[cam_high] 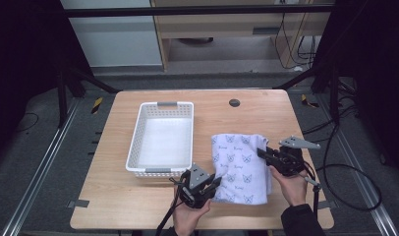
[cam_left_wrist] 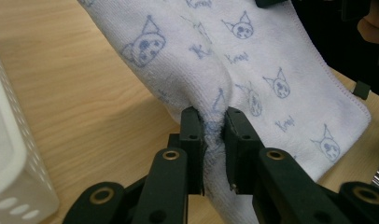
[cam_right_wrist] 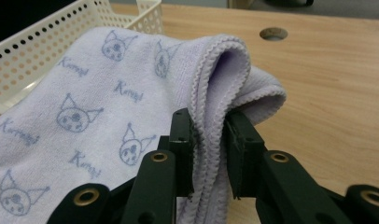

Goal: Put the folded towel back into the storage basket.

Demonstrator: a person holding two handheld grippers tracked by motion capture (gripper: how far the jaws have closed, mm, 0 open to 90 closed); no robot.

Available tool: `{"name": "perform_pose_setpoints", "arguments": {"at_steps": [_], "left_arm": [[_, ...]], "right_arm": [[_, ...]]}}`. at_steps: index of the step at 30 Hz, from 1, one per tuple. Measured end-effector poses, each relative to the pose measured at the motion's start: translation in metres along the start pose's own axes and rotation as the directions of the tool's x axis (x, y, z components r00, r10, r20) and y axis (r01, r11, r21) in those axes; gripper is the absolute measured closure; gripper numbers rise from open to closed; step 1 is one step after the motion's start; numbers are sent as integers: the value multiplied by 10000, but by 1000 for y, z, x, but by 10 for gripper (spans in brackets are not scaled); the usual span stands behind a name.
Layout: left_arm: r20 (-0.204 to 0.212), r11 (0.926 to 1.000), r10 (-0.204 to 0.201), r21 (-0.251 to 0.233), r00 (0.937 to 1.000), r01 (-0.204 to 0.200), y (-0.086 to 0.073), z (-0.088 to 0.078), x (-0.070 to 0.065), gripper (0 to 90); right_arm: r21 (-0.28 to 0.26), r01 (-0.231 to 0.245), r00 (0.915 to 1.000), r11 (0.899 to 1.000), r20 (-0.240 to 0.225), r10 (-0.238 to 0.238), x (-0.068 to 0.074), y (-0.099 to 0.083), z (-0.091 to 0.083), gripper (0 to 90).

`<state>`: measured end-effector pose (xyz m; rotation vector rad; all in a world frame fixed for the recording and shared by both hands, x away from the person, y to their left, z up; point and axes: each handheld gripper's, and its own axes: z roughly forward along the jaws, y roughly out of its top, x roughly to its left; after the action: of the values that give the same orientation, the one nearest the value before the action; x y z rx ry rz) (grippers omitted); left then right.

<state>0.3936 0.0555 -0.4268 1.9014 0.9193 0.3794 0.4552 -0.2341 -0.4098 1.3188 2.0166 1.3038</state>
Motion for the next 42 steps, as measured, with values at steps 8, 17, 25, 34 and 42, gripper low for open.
{"name": "perform_pose_setpoints", "arguments": {"at_steps": [8,17,25,34,42], "left_arm": [[-226,9986,441,-288,9988,-447,24,-15,4,783],[-531,9960,661,-568,9964,-691,44,-37,17,783],[-550,9950,620,-754,9966,-660,58,-55,34,783],[-738,9929,757,-862,9944,-820,69,-70,45,783],[-906,9923,640,-1004,9938,-730,69,-81,58,783]], "right_arm": [[-688,-36,10000,9976,24,38,6,15,-11,743],[-1421,116,9999,9898,54,-109,24,40,-12,742],[-1780,372,9993,9833,102,-360,44,62,-10,743],[-1954,481,9988,9795,144,-462,57,77,-4,743],[-2004,710,9975,9771,149,-694,71,89,5,742]]}}
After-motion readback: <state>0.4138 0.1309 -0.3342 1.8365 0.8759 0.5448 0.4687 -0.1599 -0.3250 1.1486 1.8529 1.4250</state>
